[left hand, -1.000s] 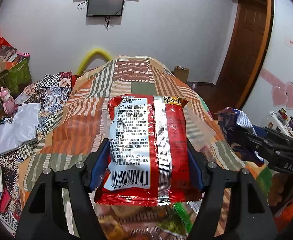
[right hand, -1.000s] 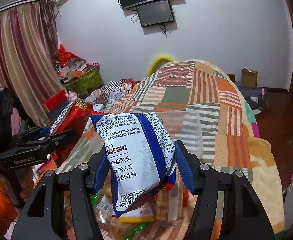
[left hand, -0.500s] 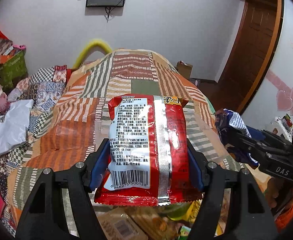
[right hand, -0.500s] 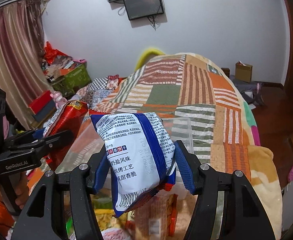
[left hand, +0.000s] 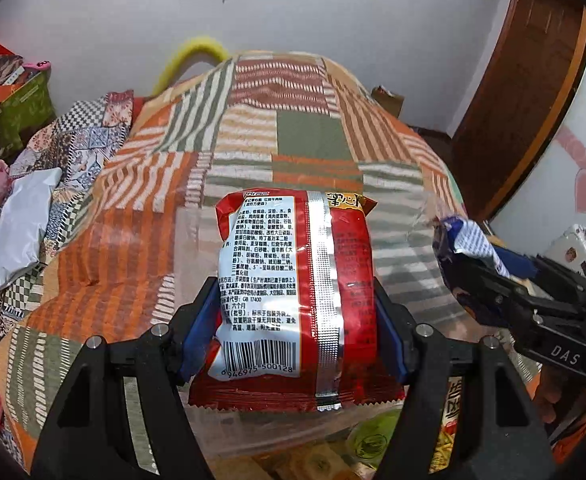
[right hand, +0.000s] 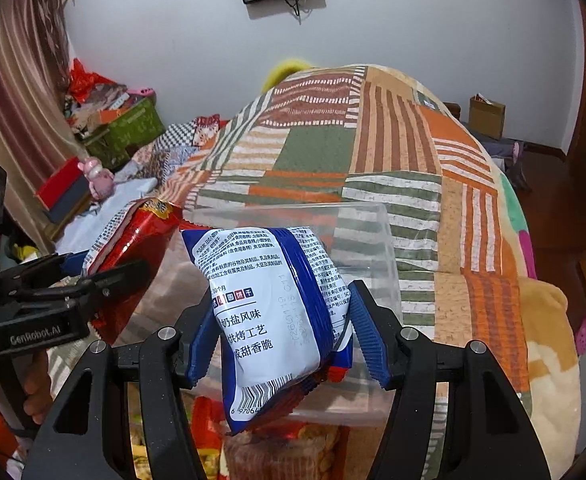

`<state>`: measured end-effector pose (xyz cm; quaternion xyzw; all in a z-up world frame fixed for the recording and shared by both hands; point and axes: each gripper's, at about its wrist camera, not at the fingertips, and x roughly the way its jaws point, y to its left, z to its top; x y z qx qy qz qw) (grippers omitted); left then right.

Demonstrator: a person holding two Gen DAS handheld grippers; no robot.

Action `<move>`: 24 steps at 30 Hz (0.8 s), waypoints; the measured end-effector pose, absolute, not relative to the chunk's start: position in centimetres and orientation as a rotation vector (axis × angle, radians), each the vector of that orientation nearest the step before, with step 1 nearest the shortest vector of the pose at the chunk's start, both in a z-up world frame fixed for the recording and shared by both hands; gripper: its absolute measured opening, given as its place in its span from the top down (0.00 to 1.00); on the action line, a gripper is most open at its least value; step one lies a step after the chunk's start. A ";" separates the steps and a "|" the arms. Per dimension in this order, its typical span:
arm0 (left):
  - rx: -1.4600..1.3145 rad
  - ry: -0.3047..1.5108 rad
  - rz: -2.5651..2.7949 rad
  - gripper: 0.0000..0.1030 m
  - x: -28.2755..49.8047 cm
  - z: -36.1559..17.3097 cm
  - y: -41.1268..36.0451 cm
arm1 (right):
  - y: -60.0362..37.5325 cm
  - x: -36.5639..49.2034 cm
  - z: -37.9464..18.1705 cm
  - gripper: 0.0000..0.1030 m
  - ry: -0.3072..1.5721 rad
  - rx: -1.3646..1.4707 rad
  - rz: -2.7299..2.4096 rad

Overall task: Organize snacks
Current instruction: 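Lift both held bags and carry them over the clear plastic box, then open both tools to drop the bags into the clear box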

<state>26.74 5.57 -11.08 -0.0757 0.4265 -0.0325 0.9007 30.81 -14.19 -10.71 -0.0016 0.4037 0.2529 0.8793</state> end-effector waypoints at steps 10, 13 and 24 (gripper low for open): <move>-0.125 0.919 -0.071 0.31 27.3 -12.4 4.8 | -12.7 31.3 -11.9 0.40 0.887 -0.059 0.526; -0.112 0.920 -0.070 0.28 27.2 -12.4 4.5 | -12.6 31.5 -12.4 0.40 0.917 -0.058 0.534; -0.114 0.886 -0.092 0.18 25.5 -10.5 3.8 | -14.0 29.5 -10.2 0.39 0.872 -0.038 0.555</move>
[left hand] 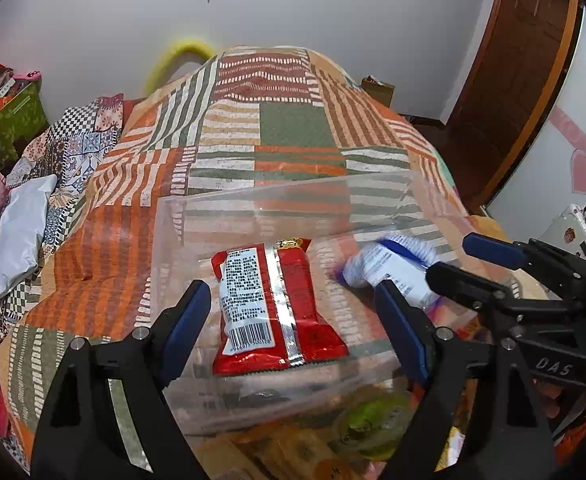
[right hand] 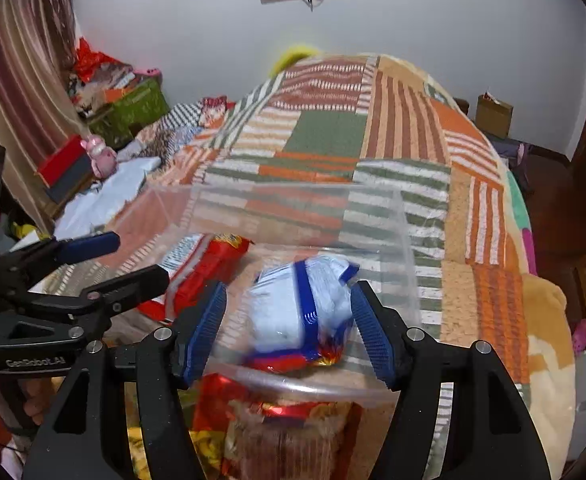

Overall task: Organize snacks
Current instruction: 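Open both tools to drop the bags into the clear box, then grasp the long wafer-roll pack with the right tool while the left tool reaches the pile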

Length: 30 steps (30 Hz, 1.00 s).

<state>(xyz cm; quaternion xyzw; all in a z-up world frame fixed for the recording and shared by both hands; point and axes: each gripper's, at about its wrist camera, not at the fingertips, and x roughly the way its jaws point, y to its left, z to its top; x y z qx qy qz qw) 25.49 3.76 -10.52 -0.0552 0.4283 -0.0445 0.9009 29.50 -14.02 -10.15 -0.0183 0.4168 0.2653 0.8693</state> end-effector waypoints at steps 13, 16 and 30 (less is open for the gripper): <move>-0.082 0.810 -0.092 0.13 20.3 -6.2 2.3 | -16.5 24.6 -5.5 0.38 0.745 -0.045 0.546; -0.073 0.818 -0.095 0.13 19.2 -6.1 1.6 | -17.3 23.5 -5.3 0.36 0.734 -0.049 0.547; -0.084 0.953 -0.140 0.13 15.0 -10.2 -1.1 | -19.6 20.3 -9.7 0.36 0.828 -0.058 0.544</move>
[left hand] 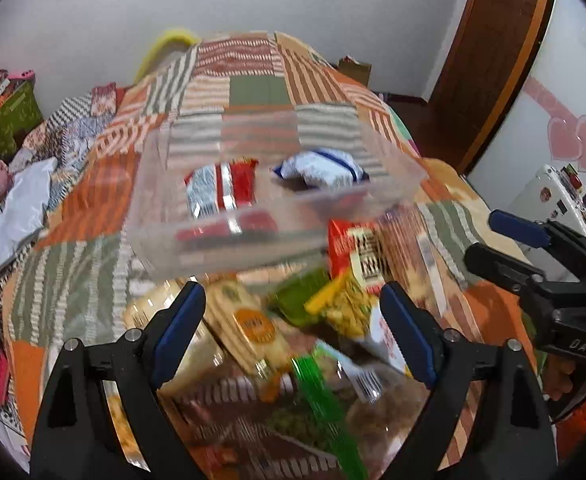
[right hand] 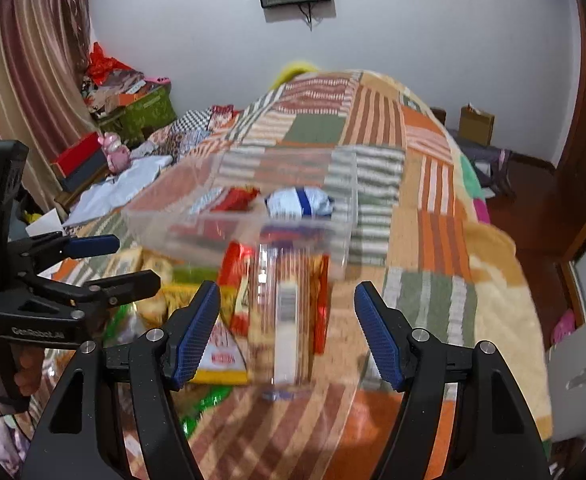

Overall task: Organize snacks
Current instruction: 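Grasp the long wafer-roll pack with the right tool while the left tool reaches the pile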

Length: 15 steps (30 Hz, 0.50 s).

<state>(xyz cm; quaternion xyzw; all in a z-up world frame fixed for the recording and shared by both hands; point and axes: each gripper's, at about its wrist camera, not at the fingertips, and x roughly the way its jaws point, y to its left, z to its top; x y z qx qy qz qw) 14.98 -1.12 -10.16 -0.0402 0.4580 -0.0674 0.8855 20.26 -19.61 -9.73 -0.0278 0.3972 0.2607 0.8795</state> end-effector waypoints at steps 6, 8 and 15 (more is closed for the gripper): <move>-0.058 0.977 -0.171 0.13 14.1 -11.3 -2.7 | -19.6 19.7 -11.9 0.36 0.877 -0.062 0.551; -0.048 0.983 -0.176 0.13 14.3 -11.9 -3.3 | -19.4 20.1 -12.5 0.36 0.896 -0.055 0.556; -0.081 1.039 -0.245 0.36 15.6 -13.5 -4.0 | -18.7 21.4 -14.3 0.46 0.954 -0.059 0.575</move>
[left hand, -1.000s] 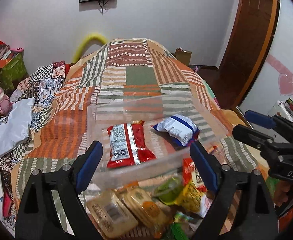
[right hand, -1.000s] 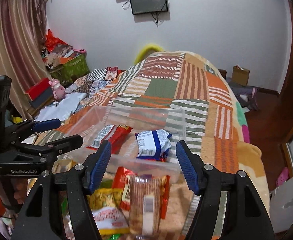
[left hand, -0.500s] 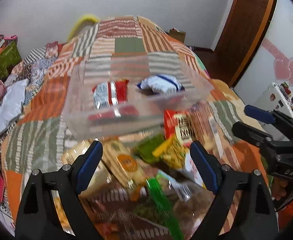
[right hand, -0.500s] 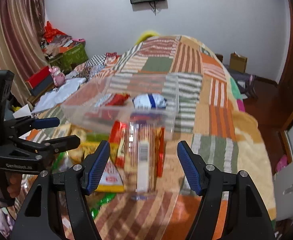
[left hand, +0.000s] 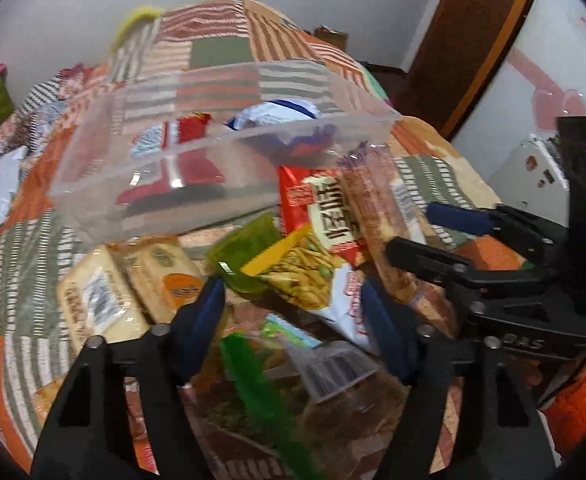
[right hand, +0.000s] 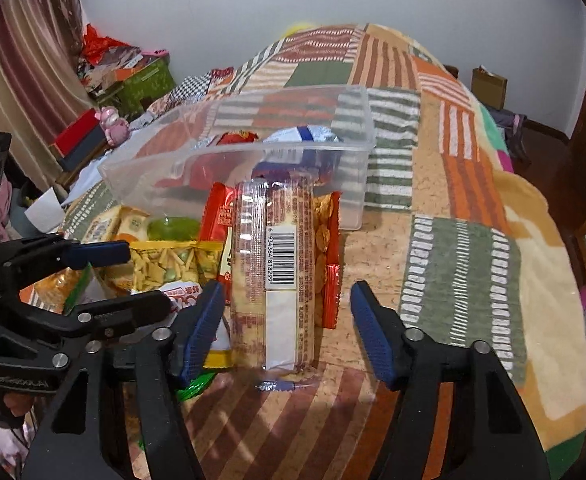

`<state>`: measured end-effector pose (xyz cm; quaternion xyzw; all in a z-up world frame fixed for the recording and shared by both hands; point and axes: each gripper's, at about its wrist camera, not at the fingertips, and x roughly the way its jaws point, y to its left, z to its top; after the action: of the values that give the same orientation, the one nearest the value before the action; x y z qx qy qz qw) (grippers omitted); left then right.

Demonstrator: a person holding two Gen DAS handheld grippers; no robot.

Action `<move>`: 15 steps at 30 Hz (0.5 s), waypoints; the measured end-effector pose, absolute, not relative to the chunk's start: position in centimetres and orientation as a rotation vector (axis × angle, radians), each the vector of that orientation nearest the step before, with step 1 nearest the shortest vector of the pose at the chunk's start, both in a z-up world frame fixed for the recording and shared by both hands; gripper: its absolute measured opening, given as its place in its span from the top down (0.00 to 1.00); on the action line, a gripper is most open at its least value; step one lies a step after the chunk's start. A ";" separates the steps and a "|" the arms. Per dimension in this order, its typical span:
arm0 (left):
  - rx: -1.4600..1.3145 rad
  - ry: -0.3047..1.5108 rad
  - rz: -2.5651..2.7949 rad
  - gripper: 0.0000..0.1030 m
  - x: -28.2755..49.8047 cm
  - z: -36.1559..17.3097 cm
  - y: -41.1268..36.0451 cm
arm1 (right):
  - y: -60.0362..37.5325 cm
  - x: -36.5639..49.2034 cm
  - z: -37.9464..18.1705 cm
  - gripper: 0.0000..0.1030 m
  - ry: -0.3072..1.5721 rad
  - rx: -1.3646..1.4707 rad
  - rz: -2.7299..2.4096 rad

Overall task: Organize snacks
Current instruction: 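Grasp the long wafer-roll pack with the right tool while the left tool reaches the pile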

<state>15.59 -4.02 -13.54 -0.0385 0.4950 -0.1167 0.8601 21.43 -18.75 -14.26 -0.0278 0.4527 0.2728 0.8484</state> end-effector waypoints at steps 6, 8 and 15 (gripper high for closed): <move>-0.055 1.045 -0.273 0.40 16.0 -14.3 -5.2 | -17.9 21.5 -15.2 0.59 0.982 -0.081 0.605; -0.059 1.050 -0.276 0.40 16.2 -14.5 -5.2 | -18.0 21.7 -15.6 0.59 0.997 -0.065 0.611; -0.110 1.091 -0.304 0.42 16.9 -15.5 -5.3 | -18.9 21.2 -14.8 0.60 0.969 -0.053 0.589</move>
<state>16.85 -5.32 -15.46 -0.0521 0.5167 -0.1440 0.8423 21.18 -18.94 -14.82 -0.0253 0.4587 0.2788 0.8434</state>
